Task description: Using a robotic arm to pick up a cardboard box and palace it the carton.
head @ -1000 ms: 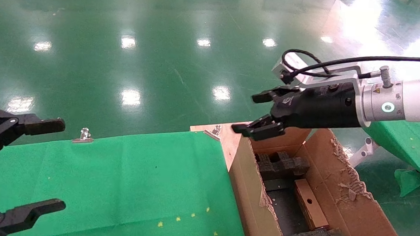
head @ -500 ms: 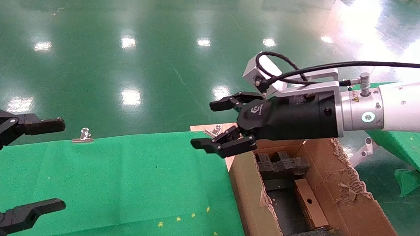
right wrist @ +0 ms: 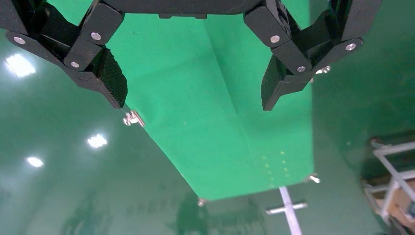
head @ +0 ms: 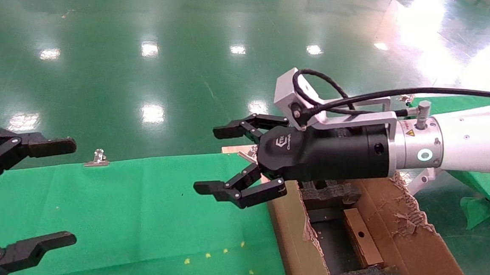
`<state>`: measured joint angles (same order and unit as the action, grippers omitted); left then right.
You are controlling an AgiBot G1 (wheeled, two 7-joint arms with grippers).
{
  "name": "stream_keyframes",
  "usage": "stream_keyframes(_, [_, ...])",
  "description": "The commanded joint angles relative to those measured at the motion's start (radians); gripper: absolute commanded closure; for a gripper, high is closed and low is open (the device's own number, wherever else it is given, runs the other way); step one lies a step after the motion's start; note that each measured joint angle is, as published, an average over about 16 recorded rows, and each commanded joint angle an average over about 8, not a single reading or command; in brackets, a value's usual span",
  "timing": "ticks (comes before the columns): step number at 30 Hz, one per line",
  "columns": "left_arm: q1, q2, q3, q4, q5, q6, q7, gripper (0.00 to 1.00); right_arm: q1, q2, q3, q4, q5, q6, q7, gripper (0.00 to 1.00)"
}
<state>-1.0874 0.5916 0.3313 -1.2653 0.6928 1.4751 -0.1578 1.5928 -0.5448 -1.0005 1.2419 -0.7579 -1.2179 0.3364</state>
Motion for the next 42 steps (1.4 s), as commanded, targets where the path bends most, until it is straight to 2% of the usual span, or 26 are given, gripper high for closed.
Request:
stream_keyframes(1, [0.0,0.0,0.0,0.0,0.0,0.0,0.0,0.0,-0.037,-0.005,0.051,0.003,0.002,-0.02,-0.011,0.0])
stream_keyframes(24, [0.0,0.0,0.0,0.0,0.0,0.0,0.0,0.0,-0.456,-0.058,0.634,0.037,0.024,-0.244,-0.131,0.0])
stream_keyframes(28, [0.0,0.0,0.0,0.0,0.0,0.0,0.0,0.0,-0.512,-0.065,0.712,0.041,0.027,-0.274,-0.146,0.0])
stream_keyframes(34, [0.0,0.0,0.0,0.0,0.0,0.0,0.0,0.0,-0.554,-0.071,0.77,0.044,0.029,-0.296,-0.156,0.0])
stream_keyframes(42, [0.0,0.0,0.0,0.0,-0.001,0.0,0.0,0.0,-0.538,-0.07,0.748,0.044,0.029,-0.288,-0.153,0.0])
